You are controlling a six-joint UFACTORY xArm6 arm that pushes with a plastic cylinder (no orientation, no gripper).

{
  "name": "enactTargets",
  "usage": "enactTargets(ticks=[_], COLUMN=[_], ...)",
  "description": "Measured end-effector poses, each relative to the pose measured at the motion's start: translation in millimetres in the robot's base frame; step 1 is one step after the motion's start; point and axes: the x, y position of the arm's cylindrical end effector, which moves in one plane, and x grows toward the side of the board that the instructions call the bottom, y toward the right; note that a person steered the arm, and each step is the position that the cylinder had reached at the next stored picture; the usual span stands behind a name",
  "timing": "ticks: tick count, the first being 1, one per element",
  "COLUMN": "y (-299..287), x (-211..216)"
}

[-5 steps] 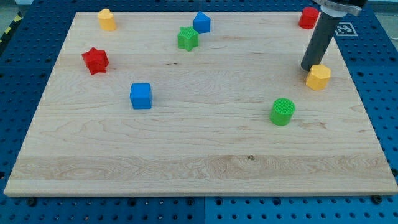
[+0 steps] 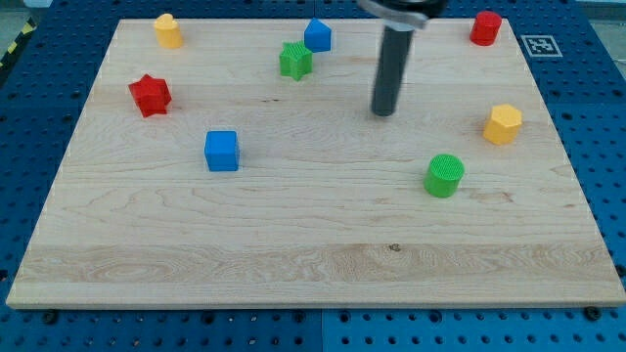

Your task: Push the red star slightly down

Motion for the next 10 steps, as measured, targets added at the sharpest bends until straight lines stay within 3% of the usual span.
enactTargets(ticks=[2,4,6,10], y=[-104,-143,-232,-262], x=[-19,-33,-49,-53])
